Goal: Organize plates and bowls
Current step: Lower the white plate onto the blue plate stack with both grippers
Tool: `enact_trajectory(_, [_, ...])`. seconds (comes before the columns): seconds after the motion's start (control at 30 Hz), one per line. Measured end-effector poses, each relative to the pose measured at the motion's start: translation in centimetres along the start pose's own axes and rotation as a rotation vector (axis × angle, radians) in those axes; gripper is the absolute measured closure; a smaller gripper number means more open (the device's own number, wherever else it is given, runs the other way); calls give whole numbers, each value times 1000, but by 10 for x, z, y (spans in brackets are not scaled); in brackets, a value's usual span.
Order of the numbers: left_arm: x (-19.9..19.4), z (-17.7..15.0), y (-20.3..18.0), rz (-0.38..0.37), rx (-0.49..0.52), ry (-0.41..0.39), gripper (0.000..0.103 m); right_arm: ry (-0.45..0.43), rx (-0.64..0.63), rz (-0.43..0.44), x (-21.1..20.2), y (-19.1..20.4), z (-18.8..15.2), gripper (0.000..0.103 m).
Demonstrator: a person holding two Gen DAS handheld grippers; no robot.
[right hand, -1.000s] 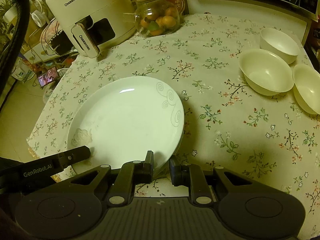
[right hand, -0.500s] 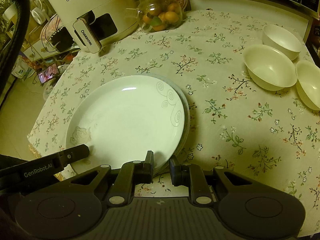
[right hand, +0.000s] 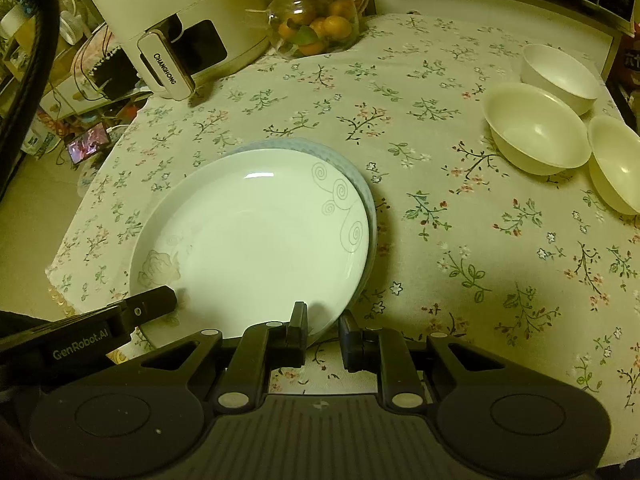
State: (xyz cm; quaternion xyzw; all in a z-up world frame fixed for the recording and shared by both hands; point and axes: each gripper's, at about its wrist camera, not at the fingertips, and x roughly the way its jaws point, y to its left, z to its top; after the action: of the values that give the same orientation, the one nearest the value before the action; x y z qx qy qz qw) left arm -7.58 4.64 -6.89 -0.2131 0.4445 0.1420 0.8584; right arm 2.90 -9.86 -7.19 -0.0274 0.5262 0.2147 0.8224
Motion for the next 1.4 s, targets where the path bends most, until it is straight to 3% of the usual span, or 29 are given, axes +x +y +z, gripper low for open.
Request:
enact_trajectory(1.0, [5,0,-15,112,80,-21,90,38,-24,-91,8,17,6,80])
enact_trajectory(1.4, [6,0,-15,112,79,-16,90,50,-23,-87,10,16,7,78])
